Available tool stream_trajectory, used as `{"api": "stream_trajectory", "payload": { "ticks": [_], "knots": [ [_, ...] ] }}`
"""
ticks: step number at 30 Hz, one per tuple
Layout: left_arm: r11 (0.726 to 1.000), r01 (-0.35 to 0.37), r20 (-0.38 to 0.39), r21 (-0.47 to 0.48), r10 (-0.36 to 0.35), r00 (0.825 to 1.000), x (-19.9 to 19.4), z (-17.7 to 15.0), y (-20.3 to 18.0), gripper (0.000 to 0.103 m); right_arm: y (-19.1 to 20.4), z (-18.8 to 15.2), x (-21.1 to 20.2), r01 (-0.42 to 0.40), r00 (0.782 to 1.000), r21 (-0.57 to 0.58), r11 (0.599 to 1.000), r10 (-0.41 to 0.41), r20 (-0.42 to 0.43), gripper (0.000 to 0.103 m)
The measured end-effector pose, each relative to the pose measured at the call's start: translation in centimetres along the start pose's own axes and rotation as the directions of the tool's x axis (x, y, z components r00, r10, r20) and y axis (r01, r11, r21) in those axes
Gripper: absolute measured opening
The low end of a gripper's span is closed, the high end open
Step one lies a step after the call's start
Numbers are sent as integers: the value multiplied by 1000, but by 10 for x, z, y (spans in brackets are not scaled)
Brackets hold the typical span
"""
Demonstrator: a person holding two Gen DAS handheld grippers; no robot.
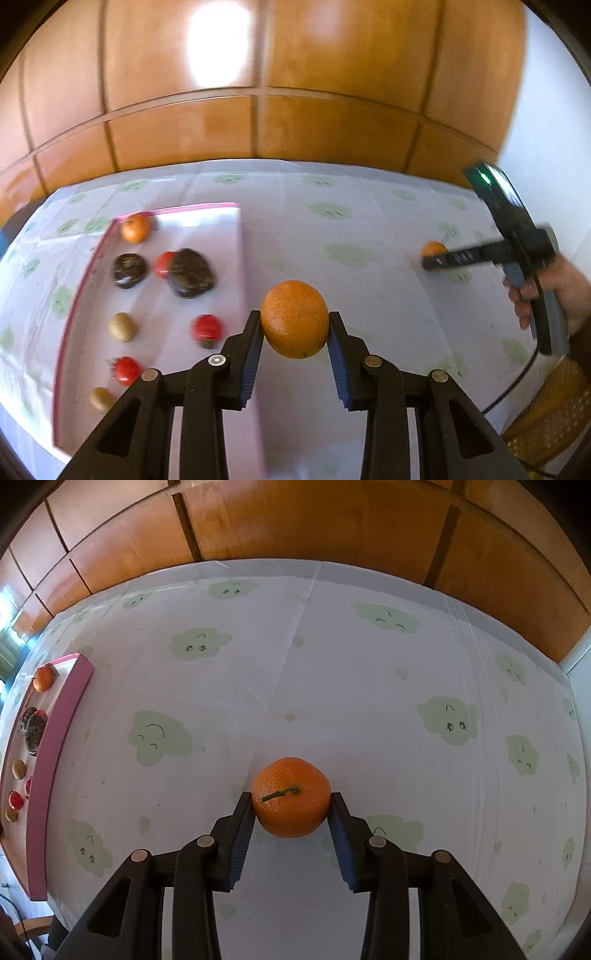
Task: Organize fruits
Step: 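Carry the orange into the pink tray and open the left tool while the right tool holds the tangerine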
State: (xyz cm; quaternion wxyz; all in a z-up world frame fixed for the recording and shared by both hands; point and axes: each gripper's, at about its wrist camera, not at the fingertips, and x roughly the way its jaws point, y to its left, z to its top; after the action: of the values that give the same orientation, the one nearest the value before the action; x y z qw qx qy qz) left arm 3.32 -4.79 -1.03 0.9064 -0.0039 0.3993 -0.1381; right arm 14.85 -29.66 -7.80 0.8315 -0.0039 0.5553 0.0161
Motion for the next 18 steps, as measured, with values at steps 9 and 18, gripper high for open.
{"api": "stream_trajectory", "payload": {
  "ticks": [9,18],
  "knots": [
    [964,-148,-4,-222,151,989,-8,7,117,35,11,-1,-10,-24,999,-28,999,25,35,40],
    [950,-182,-30,-255,180,983,17,19,155,35,9,0,-7,-18,999,-32,999,19,32,41]
  ]
}}
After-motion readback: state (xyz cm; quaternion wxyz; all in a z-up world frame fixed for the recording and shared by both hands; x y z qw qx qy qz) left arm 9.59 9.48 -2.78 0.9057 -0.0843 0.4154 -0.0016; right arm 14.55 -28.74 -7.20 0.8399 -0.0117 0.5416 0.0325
